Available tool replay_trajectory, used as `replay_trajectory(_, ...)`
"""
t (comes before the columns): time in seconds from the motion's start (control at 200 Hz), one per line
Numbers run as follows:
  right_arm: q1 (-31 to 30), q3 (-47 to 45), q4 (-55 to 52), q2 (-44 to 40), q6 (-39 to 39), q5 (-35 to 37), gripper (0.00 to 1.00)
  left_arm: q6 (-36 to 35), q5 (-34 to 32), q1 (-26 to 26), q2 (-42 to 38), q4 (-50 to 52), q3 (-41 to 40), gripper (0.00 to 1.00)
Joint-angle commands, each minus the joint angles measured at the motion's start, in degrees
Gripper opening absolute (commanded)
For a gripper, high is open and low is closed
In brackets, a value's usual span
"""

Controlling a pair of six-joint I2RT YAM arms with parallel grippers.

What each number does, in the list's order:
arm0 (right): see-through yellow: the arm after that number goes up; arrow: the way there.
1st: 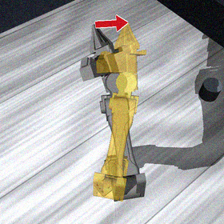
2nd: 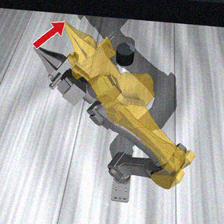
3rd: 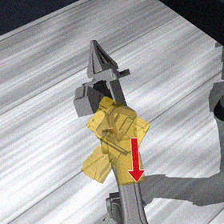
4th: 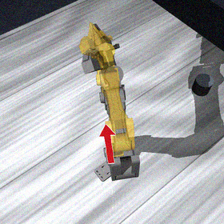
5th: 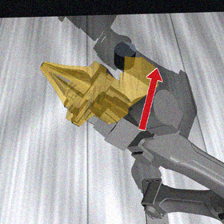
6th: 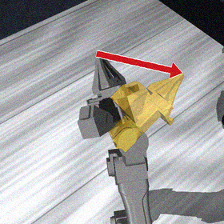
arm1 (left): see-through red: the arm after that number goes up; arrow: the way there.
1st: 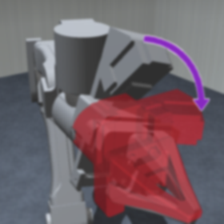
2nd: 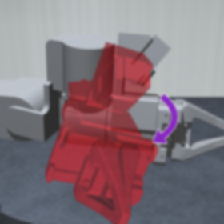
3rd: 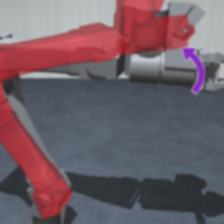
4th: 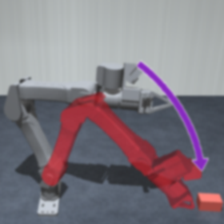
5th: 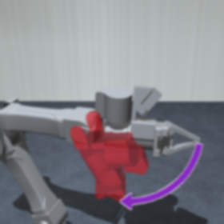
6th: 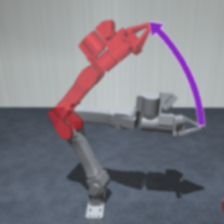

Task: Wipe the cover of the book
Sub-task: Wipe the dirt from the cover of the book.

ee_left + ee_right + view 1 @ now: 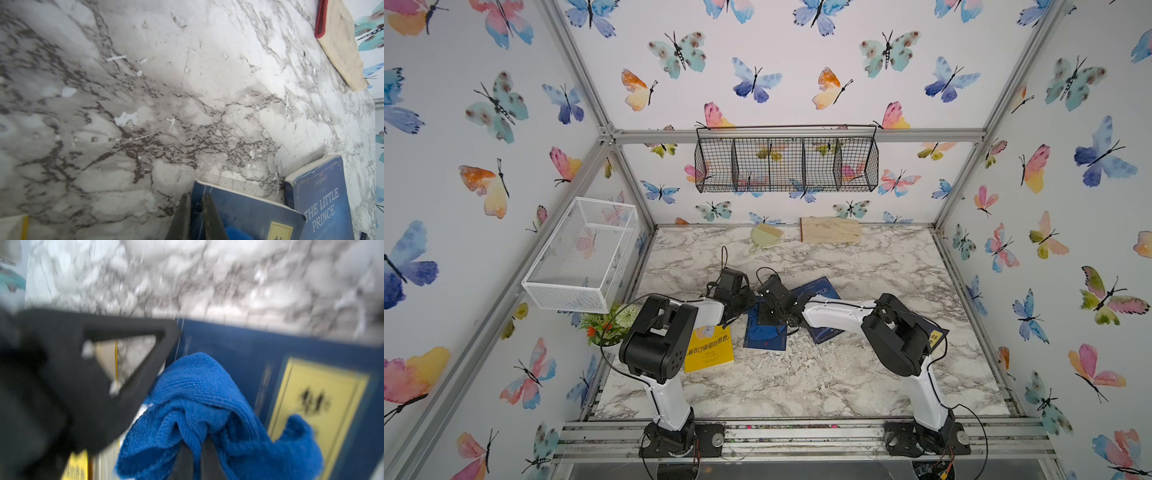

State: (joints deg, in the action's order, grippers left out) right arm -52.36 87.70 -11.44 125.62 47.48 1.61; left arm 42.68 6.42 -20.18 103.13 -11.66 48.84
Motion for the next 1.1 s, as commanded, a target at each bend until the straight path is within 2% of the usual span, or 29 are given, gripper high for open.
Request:
replay_trajectory(0.0,5.33,0.67,-19.12,10.57,-2.8,3.77,0.01,-0.31,1.03,-0.12,1.49,4.75,-1.81,0.13)
replay_trajectory(0.095,5.18,1.27,-19.2,11.21,-3.06,3.83,0.01,-0.47,0.76,-0.11,0.97,4.94,-2.03,0.13)
replay_trajectory(0.175,3.95,-4.24,-15.74,8.34,-1.83,2.11,0.01,-0.45,0.52,-0.08,0.8,4.98,-2.09,0.13)
replay_trajectory(0.33,-2.49,-17.07,-10.87,-0.82,2.45,4.6,0.01,-0.47,1.16,-0.12,1.37,5.04,-1.72,0.13)
replay_trajectory(0.435,-6.9,-20.24,-11.54,-3.74,4.41,6.81,0.01,-0.34,1.38,-0.12,1.85,5.07,-1.47,0.13)
replay_trajectory(0.521,-7.28,-21.59,-10.77,-3.79,4.89,5.68,0.01,-0.32,1.73,-0.12,1.66,4.9,-1.6,0.13)
replay_trajectory(0.671,-5.07,-13.33,-14.9,1.94,0.92,8.86,0.01,-0.31,1.91,-0.12,1.49,4.5,-1.82,0.12)
replay_trajectory(0.896,3.76,2.3,-23.36,13.17,-1.69,9.21,0.01,-0.14,2.3,-0.12,2.07,3.92,-1.93,0.12)
replay_trajectory(0.986,3.78,2.87,-22.93,12.31,-1.78,8.32,0.01,-0.14,2.13,-0.12,1.49,3.79,-2.25,0.12)
replay_trajectory(1.096,1.5,-1.13,-20.5,8.41,-0.64,5.8,0.01,-0.15,1.99,-0.12,1.17,3.92,-2.32,0.12)
